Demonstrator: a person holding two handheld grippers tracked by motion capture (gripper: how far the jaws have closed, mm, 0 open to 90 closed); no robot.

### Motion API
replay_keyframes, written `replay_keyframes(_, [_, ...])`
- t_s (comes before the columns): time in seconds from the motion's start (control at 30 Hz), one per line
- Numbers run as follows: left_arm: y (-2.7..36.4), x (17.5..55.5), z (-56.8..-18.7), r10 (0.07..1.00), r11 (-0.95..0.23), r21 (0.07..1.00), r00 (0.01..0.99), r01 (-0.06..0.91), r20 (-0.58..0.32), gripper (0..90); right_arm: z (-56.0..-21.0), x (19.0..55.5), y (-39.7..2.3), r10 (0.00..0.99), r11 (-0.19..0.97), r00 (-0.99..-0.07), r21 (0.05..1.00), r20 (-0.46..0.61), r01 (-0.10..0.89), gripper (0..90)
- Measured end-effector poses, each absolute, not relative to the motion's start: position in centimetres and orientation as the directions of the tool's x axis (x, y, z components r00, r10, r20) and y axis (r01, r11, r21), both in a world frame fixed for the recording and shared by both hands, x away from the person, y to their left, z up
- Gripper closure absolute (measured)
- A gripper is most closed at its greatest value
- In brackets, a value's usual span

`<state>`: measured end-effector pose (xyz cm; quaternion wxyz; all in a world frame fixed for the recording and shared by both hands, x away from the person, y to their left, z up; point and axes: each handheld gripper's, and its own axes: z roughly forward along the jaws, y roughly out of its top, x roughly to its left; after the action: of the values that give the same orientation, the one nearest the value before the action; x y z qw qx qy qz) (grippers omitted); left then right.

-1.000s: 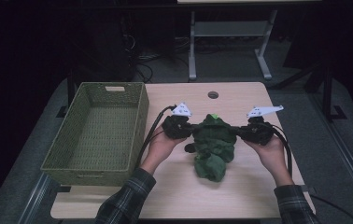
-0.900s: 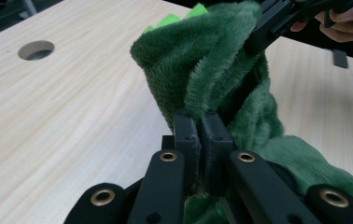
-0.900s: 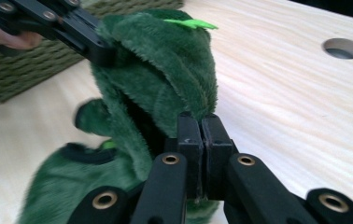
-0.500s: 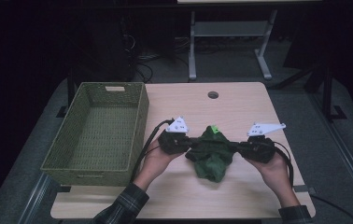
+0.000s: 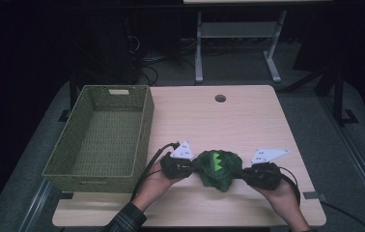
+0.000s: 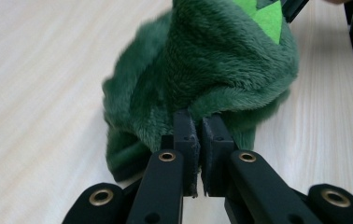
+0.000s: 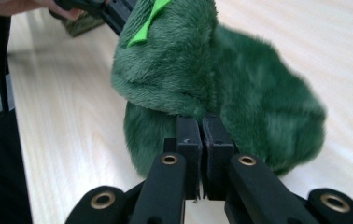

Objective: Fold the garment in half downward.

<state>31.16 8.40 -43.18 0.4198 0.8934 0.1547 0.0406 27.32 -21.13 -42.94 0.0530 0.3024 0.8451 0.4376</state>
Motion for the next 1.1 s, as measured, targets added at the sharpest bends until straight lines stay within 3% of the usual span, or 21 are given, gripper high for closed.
replay_keyframes(0.37, [7.3, 30.1, -45.8, 0.254, -0.66, 0.711, 0.963, 0.241, -0.091, 86.1, -45.6, 26.4, -20.7, 0.549, 0.489, -0.808, 0.702, 0.214, 0.518, 87.3])
replay_keyframes(0.7, [6.6, 29.9, -46.7, 0.253, -0.682, 0.69, 0.964, 0.24, -0.085, 85.3, -46.9, 26.6, -19.7, 0.553, 0.539, -0.812, 0.664, 0.185, 0.518, 86.8])
replay_keyframes(0.77, [6.8, 29.9, -46.6, 0.258, -0.674, 0.697, 0.962, 0.246, -0.091, 81.9, -47.0, 26.6, -19.9, 0.554, 0.526, -0.809, 0.672, 0.194, 0.521, 85.2])
replay_keyframes(0.9, [7.3, 29.3, -45.8, 0.27, -0.653, 0.713, 0.958, 0.254, -0.095, 68.8, -46.6, 26.2, -20.5, 0.554, 0.497, -0.804, 0.69, 0.214, 0.526, 72.1])
replay_keyframes(1.1, [8.3, 28.1, -44.1, 0.266, -0.629, 0.74, 0.96, 0.239, -0.084, 58.9, -45.0, 24.7, -21.8, 0.557, 0.46, -0.806, 0.734, 0.199, 0.499, 61.7])
